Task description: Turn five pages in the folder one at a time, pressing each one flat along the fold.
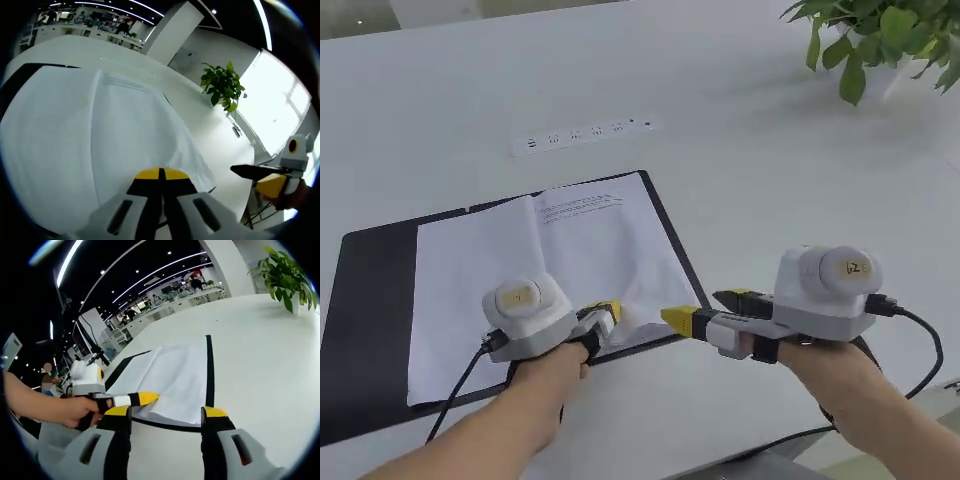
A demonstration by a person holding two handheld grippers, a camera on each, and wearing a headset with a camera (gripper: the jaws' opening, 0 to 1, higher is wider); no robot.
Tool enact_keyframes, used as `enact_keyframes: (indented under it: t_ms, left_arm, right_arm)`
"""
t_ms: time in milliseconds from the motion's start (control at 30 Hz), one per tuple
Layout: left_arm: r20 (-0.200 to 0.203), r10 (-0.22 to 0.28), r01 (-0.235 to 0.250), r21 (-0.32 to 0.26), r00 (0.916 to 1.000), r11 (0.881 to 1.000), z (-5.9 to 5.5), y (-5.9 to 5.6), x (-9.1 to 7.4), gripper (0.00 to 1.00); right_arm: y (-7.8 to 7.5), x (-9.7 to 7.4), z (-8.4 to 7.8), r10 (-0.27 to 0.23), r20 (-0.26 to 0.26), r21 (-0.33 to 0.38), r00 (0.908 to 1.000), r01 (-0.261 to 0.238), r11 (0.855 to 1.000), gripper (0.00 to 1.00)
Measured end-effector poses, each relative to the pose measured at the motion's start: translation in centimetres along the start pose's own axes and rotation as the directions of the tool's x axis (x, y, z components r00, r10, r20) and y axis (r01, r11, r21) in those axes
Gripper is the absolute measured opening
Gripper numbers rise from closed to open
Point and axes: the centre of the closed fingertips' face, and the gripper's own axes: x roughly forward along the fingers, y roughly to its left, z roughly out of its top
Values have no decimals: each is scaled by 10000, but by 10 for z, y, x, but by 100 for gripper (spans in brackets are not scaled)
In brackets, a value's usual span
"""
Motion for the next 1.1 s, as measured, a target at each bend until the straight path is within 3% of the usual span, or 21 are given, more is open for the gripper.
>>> enact_keyframes:
  t_ms: [233, 333, 467, 533, 633, 700, 1100]
  left_arm:
    - [-19, -64, 64, -211, 10000, 9998, 0, -1, 0, 0]
    - [-19, -58, 58, -215, 10000, 9998, 0, -1, 0, 0]
    - [1, -41, 41, -200, 10000, 9998, 0, -1, 0, 0]
    - [5, -43, 43, -187, 10000, 9998, 0, -1, 0, 0]
    - [-5, -38, 38, -160, 10000, 9999, 0, -1, 0, 0]
    - [-2, -43, 43, -157, 10000, 9999, 0, -1, 0, 0]
    - [18, -22, 22, -63, 10000, 10000, 0, -1, 0, 0]
  right_arm:
    - [6, 9, -5, 329, -180, 389, 9993, -322, 9987, 50]
    - [23, 10, -6, 779, -338, 530, 9964, -761, 9957, 46]
    - [49, 14, -7, 1502, -510, 1669, 9873, -1399, 9760, 46]
    - [57, 19, -10, 1722, -706, 1721, 9825, -1580, 9723, 45]
    - [60, 28, -16, 1676, -927, 1595, 9815, -1516, 9755, 43]
    - [61, 31, -21, 1697, -1037, 1987, 9800, -1468, 9690, 41]
    - [56, 40, -21, 1511, -441, 3415, 9875, -1272, 9312, 40]
